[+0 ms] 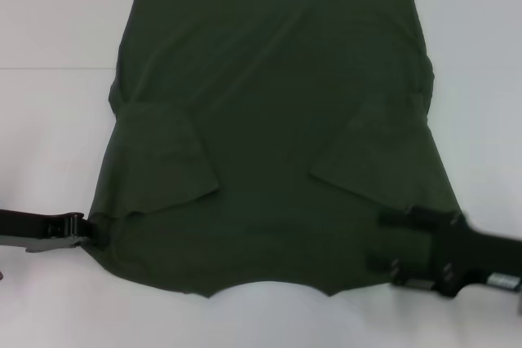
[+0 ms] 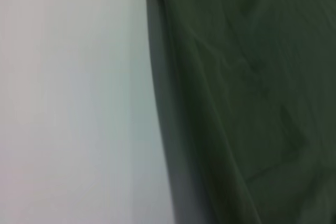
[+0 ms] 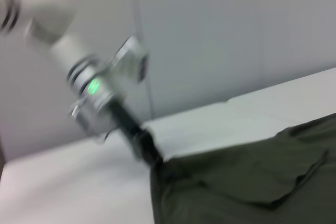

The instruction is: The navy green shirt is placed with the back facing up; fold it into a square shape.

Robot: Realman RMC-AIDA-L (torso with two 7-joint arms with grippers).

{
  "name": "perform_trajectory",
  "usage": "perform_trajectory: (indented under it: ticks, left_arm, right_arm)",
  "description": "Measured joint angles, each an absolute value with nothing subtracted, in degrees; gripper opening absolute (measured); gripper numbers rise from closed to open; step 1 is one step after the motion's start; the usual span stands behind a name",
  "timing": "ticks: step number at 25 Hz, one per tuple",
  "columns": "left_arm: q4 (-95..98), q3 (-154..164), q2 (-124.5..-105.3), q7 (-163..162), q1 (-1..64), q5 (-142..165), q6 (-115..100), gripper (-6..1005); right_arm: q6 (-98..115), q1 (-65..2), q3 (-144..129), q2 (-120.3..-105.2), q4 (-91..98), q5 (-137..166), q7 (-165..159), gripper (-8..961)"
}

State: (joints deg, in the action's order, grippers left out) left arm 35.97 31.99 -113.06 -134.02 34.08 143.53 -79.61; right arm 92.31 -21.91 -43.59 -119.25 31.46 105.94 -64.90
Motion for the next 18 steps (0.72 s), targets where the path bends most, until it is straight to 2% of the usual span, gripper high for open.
perform_trajectory:
  ticks: [3, 10, 12, 14, 18]
  left_arm:
    - [36.0, 32.0, -113.05, -133.4, 34.1, 143.5, -79.8, 33]
    - [36.0, 31.9, -112.95, -131.5, 34.2, 143.4, -80.5, 33]
    - [36.1, 31.9, -112.94, -131.2, 34.3, 143.4, -80.8, 33]
    - [36.2, 31.9, -112.94, -130.9, 34.3, 143.3, -81.2, 33]
    - [36.4, 31.9, -112.94, -130.5, 34.2, 143.3, -81.4, 34]
  right_arm:
    - [95.1, -21.6, -40.4, -117.49, 34.8, 106.1, -79.1, 796]
    - [92.8, -23.3, -39.0, -109.72, 38.9, 110.3, -114.8, 795]
    - [92.5, -24.2, -38.4, -108.20, 39.9, 112.9, -121.5, 795]
    - [92.3, -25.5, -37.3, -107.33, 42.4, 117.8, -129.4, 794]
    - [92.5, -29.1, -35.7, -107.01, 46.6, 130.4, -141.3, 794]
